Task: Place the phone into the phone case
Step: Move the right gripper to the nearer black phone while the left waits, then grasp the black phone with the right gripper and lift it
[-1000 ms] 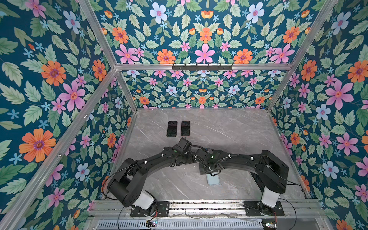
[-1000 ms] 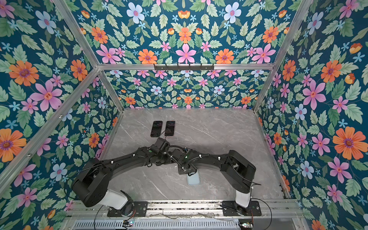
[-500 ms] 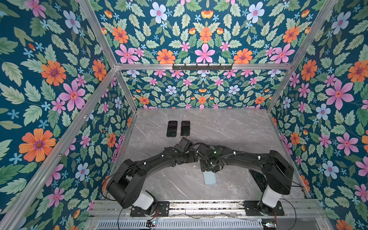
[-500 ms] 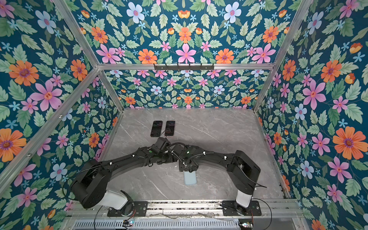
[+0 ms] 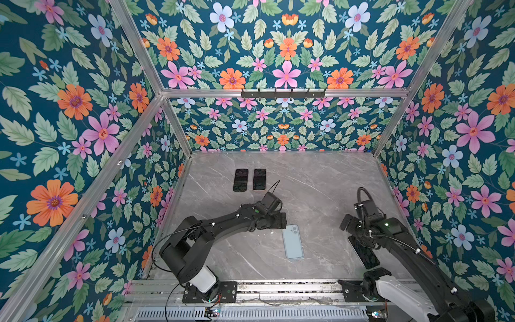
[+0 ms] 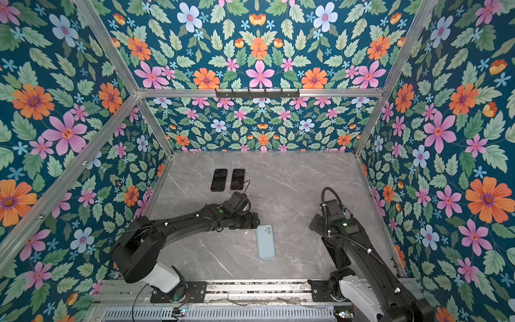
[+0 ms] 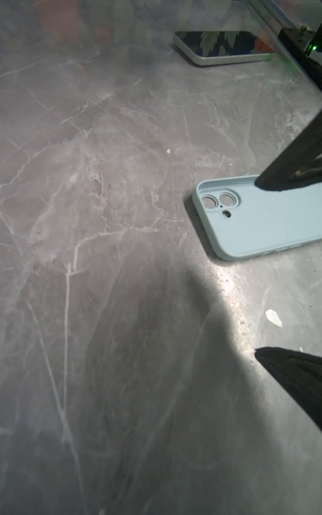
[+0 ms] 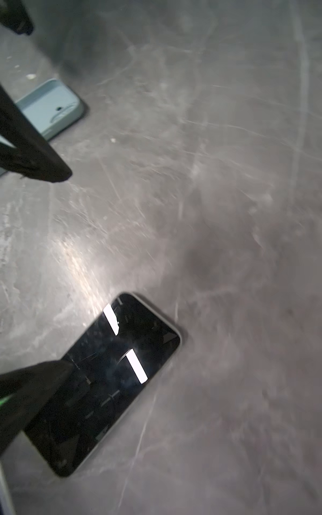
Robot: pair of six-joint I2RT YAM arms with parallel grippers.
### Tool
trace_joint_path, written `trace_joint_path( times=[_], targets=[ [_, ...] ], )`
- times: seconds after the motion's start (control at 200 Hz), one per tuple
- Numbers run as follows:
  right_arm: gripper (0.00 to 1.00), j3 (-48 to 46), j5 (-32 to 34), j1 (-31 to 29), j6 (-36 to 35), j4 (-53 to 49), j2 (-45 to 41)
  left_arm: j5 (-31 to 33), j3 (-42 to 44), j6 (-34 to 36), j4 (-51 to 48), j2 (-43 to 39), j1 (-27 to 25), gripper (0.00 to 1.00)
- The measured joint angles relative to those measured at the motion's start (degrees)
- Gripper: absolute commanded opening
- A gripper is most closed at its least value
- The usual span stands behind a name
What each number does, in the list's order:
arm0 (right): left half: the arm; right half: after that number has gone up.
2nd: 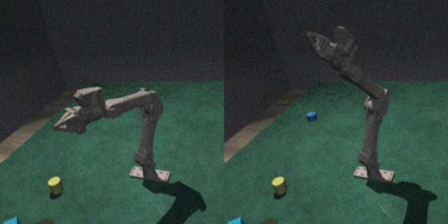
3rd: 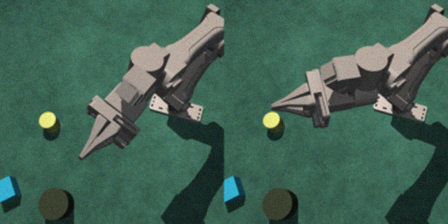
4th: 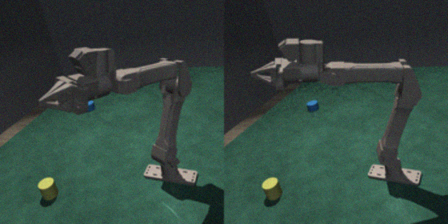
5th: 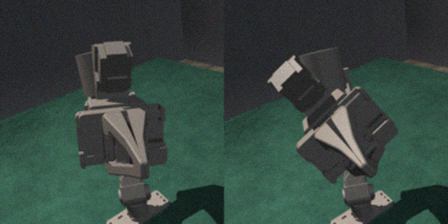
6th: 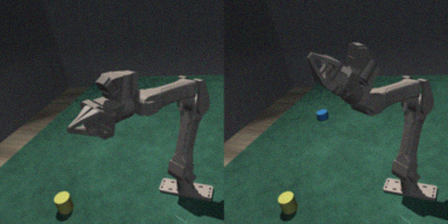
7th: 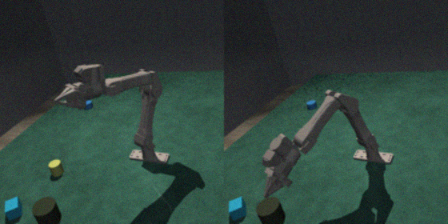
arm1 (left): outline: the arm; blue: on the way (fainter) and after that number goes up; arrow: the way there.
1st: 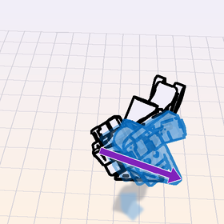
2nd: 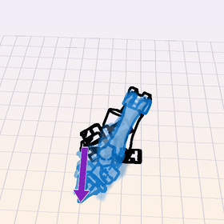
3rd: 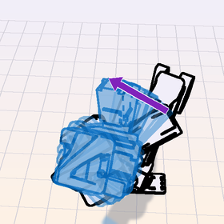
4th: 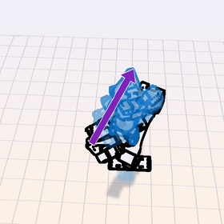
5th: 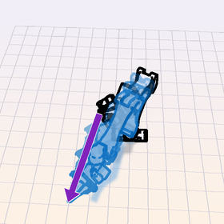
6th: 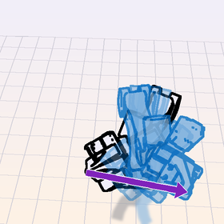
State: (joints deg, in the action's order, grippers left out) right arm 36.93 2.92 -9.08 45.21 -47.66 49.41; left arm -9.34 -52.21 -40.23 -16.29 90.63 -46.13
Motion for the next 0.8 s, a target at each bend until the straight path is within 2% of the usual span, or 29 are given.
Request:
trace_joint_path(
  times=[0.08, 0.19, 0.33, 0.43, 0.575, 0.8],
  targets=[
    [0.99, -2.34, -2.99, 8.68, -0.55, 0.83, -2.05, -0.46, -0.42, 0.24, 0.00, 0.44, 0.02, 0.90],
    [0.99, -5.09, -7.39, 20.00, -0.48, 2.71, 0.09, -1.03, -0.74, 0.87, 0.00, 0.92, 0.04, 0.90],
    [0.98, -7.08, -10.29, 29.33, 0.83, 4.63, 4.98, -1.22, -0.87, 1.44, 0.07, 1.31, 0.13, 0.90],
    [0.98, -7.04, -10.21, 32.20, 1.49, 5.38, 7.76, -1.36, -0.87, 1.64, 0.07, 1.36, 0.33, 0.90],
    [0.93, -8.37, -10.49, 32.92, 2.27, 6.49, 8.24, -1.92, -0.87, 1.92, 0.26, 1.36, 0.79, 0.90],
    [0.82, -12.48, -16.11, 33.05, 2.23, 11.43, 5.64, -2.67, -0.92, 3.17, 0.39, 0.94, 3.08, 0.90]
  ],
)
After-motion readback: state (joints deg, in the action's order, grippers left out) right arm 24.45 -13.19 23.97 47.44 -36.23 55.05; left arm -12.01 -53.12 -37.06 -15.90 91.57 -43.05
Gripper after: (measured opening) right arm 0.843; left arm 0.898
